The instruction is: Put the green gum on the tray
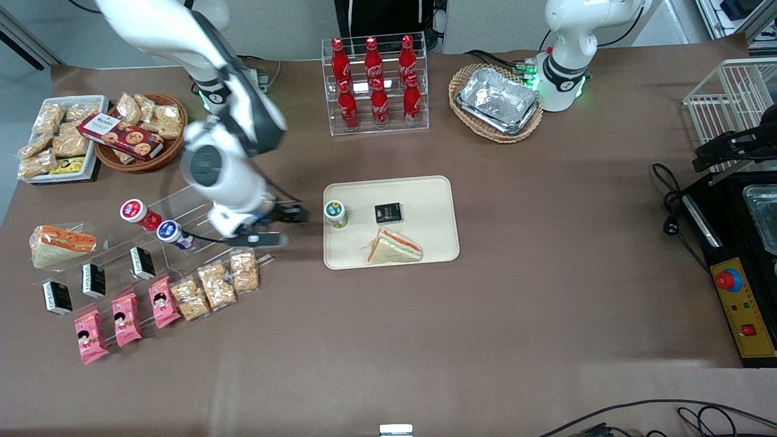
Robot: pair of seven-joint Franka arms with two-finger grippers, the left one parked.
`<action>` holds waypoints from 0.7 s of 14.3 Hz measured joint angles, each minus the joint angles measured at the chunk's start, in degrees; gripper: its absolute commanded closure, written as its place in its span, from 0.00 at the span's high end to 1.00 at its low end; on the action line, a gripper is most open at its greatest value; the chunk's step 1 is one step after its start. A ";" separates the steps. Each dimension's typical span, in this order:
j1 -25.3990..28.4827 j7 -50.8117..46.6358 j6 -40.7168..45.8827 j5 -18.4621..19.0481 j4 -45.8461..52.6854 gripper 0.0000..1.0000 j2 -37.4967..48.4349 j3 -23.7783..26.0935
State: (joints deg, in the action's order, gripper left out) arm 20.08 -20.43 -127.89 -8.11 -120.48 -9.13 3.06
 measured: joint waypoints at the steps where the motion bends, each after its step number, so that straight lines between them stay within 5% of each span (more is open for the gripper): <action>1: -2.64 3.04 3.55 0.00 0.35 0.99 2.66 -0.07; 6: -16.45 13.80 22.86 0.00 7.02 0.99 12.12 -0.21; 10: -21.95 14.68 33.31 0.10 17.48 0.99 12.65 -0.29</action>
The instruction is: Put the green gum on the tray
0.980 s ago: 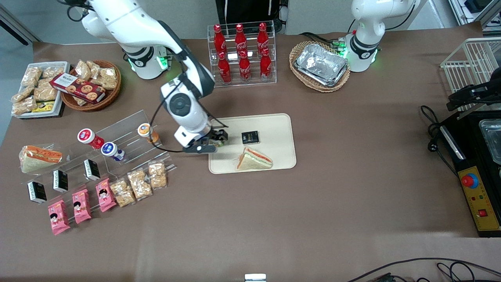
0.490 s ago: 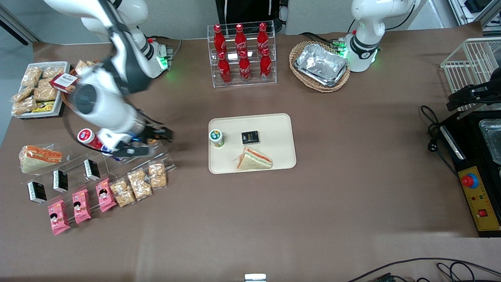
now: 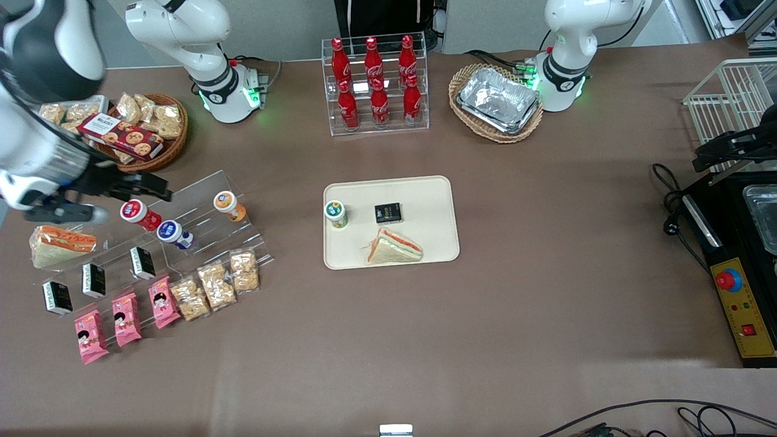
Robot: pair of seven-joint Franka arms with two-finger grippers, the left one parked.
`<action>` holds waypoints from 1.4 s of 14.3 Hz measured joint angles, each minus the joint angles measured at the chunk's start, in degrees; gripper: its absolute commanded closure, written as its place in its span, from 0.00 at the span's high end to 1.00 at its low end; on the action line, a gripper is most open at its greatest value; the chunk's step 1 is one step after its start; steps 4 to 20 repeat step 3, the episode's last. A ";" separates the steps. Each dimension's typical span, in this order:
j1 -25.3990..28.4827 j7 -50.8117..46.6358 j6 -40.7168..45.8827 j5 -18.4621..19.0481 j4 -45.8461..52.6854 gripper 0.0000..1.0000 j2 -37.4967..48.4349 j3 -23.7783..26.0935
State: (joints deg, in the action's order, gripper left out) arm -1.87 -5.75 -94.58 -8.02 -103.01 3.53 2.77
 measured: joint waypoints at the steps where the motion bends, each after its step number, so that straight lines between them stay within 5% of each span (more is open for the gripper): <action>1: -0.52 0.00 1.36 0.74 2.19 0.99 -0.04 0.02; 3: -0.81 0.00 3.57 3.07 5.98 0.99 -0.37 0.03; 20: -0.81 0.00 3.57 3.07 5.98 0.99 -0.37 0.03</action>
